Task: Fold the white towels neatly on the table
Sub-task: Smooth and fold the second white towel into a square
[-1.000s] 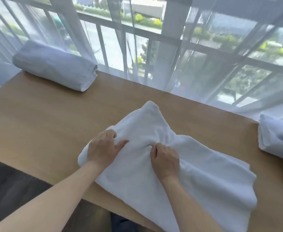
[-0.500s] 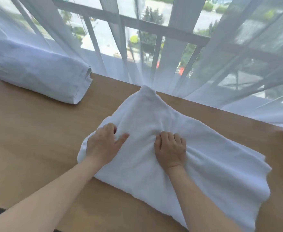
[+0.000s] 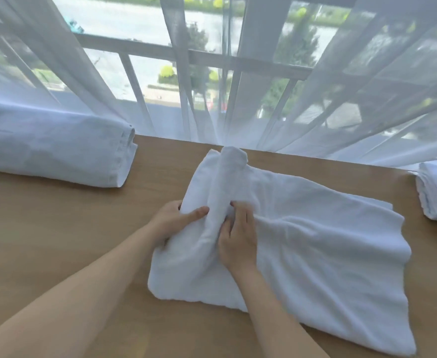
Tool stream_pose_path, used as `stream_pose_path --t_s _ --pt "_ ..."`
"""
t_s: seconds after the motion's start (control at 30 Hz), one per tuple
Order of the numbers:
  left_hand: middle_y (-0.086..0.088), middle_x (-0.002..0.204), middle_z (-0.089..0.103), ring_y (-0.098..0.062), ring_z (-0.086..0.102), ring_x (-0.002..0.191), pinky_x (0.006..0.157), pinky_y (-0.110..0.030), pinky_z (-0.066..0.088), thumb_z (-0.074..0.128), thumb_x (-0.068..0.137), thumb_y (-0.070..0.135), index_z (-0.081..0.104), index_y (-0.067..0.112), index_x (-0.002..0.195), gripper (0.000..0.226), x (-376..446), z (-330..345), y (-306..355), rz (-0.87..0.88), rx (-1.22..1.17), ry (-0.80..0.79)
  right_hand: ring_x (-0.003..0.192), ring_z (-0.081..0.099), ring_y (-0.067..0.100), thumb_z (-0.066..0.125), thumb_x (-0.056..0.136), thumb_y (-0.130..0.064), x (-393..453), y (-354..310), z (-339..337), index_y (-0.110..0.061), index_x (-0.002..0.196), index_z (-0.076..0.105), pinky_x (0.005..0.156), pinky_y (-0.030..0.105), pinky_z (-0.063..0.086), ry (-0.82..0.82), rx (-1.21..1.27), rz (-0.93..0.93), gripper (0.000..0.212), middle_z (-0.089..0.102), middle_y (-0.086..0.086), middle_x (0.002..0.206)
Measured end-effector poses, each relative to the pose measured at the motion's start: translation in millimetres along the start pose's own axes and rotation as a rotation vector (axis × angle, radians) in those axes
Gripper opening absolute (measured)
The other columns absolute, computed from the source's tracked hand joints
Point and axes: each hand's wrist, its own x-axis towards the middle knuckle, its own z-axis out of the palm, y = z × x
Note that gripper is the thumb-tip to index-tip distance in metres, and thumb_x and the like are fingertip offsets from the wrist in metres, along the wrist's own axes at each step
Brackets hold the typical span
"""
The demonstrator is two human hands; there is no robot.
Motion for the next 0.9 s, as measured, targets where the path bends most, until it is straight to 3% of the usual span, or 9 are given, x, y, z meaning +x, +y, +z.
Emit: stream_pose_path --t_s 0.07,0.13,0.2,0.27,0.4,0.57,0.67,0.77,0.9 --pt "0.007 0.095 0.078 -0.013 0.075 0.086 0.07 -0.028 0.058 0.083 0.059 0.072 0.074 0.024 0.104 0.067 -8 -9 -1 -0.039 -0.067 -0.176 0.128 0.048 0.016 0.041 0.103 -0.018 -13 -18 12 -0.016 0.134 0.053 0.11 0.039 0.038 0.051 0.226 0.264 0.034 0.054 -0.001 0.136" --pt "0.005 0.098 0.078 -0.014 0.075 0.089 0.069 -0.026 0.059 0.087 0.062 0.064 0.073 0.022 0.109 0.064 -17 -24 -11 -0.021 -0.104 -0.237 0.135 0.042 0.015 0.037 0.106 -0.027 -28 -27 21 -0.019 0.141 0.051 0.116 0.037 0.033 0.074 0.202 0.32 0.039 0.051 -0.002 0.143" --pt "0.004 0.103 0.078 -0.015 0.074 0.094 0.076 -0.029 0.059 0.088 0.063 0.059 0.073 0.021 0.113 0.065 -24 -43 -28 0.027 -0.164 -0.213 0.145 0.029 0.016 0.034 0.105 -0.037 -41 -27 33 -0.023 0.147 0.045 0.121 0.034 0.022 0.035 0.07 0.271 0.045 0.039 0.001 0.155" --pt "0.003 0.108 0.077 -0.016 0.073 0.099 0.083 -0.032 0.058 0.091 0.061 0.055 0.072 0.019 0.115 0.068 -31 -65 -51 0.059 -0.251 -0.135 0.152 0.004 0.017 0.03 0.103 -0.051 -53 -24 49 -0.033 0.154 0.03 0.124 0.034 0.001 -0.06 -0.13 0.24 0.055 0.011 0.003 0.167" --pt "0.007 0.108 0.076 -0.013 0.074 0.096 0.074 -0.026 0.06 0.092 0.059 0.055 0.07 0.022 0.115 0.069 -41 -108 -93 0.084 -0.313 -0.102 0.15 -0.022 0.033 0.029 0.099 -0.059 -76 -28 87 -0.043 0.157 -0.005 0.12 0.049 -0.017 -0.141 -0.576 0.221 0.069 -0.026 0.011 0.163" --pt "0.008 0.116 0.074 -0.015 0.072 0.105 0.084 -0.032 0.058 0.086 0.064 0.063 0.063 0.025 0.127 0.077 -29 -132 -97 0.108 -0.338 -0.231 0.148 -0.027 0.038 0.025 0.102 -0.043 -82 -40 116 -0.045 0.157 -0.004 0.12 0.054 -0.015 -0.098 -0.618 0.159 0.061 -0.02 -0.001 0.166" --pt "0.003 0.116 0.074 -0.018 0.072 0.105 0.079 -0.033 0.06 0.079 0.071 0.064 0.066 0.024 0.125 0.068 -19 -132 -81 -0.001 -0.392 -0.362 0.146 -0.034 0.032 0.014 0.103 -0.047 -82 -38 121 -0.045 0.156 -0.007 0.119 0.053 -0.017 -0.119 -0.644 0.138 0.057 -0.019 -0.008 0.166" --pt "-0.002 0.122 0.072 -0.023 0.069 0.113 0.091 -0.039 0.056 0.081 0.073 0.06 0.068 0.023 0.126 0.066 -16 -131 -73 -0.042 -0.342 -0.562 0.146 -0.036 0.027 0.013 0.103 -0.05 -82 -33 119 -0.046 0.155 -0.013 0.119 0.049 -0.021 -0.132 -0.644 0.148 0.058 -0.022 -0.01 0.164" --pt "-0.002 0.125 0.07 -0.023 0.068 0.114 0.086 -0.034 0.058 0.086 0.073 0.051 0.067 0.027 0.127 0.062 -22 -136 -76 -0.06 -0.251 -0.709 0.146 -0.034 0.023 0.009 0.1 -0.053 -81 -35 118 -0.048 0.152 -0.018 0.118 0.047 -0.022 -0.15 -0.628 0.177 0.058 -0.023 -0.013 0.164"
